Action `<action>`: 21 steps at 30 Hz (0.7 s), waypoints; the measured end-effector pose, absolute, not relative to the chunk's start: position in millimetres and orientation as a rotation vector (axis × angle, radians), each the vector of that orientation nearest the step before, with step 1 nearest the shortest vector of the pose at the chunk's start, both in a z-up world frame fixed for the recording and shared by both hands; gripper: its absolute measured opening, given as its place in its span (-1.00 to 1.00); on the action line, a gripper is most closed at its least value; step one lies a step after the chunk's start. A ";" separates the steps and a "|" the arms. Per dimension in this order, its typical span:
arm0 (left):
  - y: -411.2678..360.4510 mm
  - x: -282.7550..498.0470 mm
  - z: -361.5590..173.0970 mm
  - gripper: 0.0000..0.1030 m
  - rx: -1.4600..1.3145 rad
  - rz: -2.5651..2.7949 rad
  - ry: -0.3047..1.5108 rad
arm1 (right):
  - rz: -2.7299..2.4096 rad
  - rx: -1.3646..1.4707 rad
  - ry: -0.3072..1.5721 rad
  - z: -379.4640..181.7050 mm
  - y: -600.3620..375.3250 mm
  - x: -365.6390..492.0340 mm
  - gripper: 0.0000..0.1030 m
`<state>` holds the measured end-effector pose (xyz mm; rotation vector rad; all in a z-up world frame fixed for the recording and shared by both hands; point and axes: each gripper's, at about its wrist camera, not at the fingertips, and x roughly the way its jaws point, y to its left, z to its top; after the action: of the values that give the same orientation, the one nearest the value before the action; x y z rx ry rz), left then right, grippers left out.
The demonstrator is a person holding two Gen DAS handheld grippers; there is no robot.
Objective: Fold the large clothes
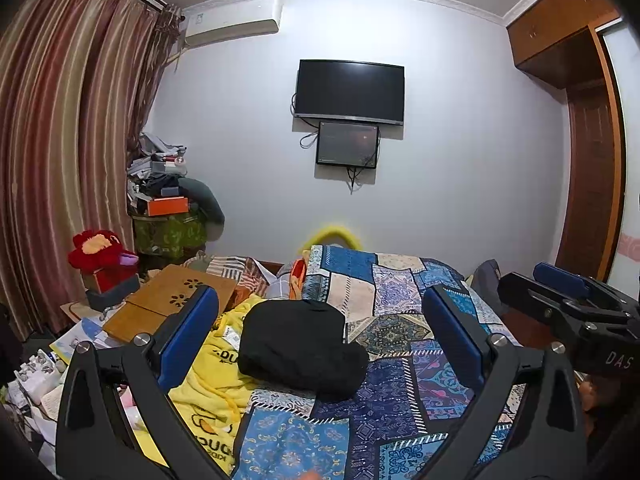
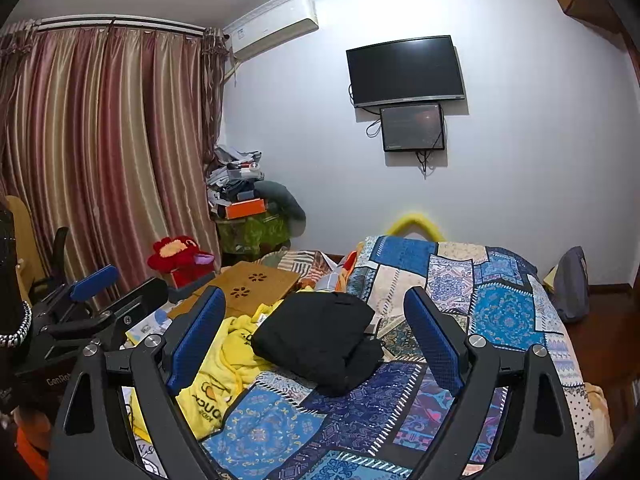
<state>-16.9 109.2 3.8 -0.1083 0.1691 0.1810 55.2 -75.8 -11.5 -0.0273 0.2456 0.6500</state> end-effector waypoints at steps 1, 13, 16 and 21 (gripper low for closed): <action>108.8 -16.7 3.7 0.99 -0.108 0.176 0.169 | 0.648 -0.026 0.247 -11.5 -76.0 55.5 0.73; 106.3 -17.1 3.4 0.99 -0.108 0.170 0.169 | 0.630 -0.022 0.249 -13.7 -78.4 54.9 0.73; 104.2 -16.3 3.6 0.99 -0.104 0.170 0.175 | 0.630 -0.021 0.251 -13.8 -78.8 55.1 0.73; 99.0 -16.2 3.5 0.99 -0.088 0.167 0.173 | 0.624 -0.018 0.253 -14.4 -79.3 54.7 0.73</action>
<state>-16.2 99.0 3.5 -0.0884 0.1731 0.1673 54.7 -79.3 -14.4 -0.0179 0.2534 0.6240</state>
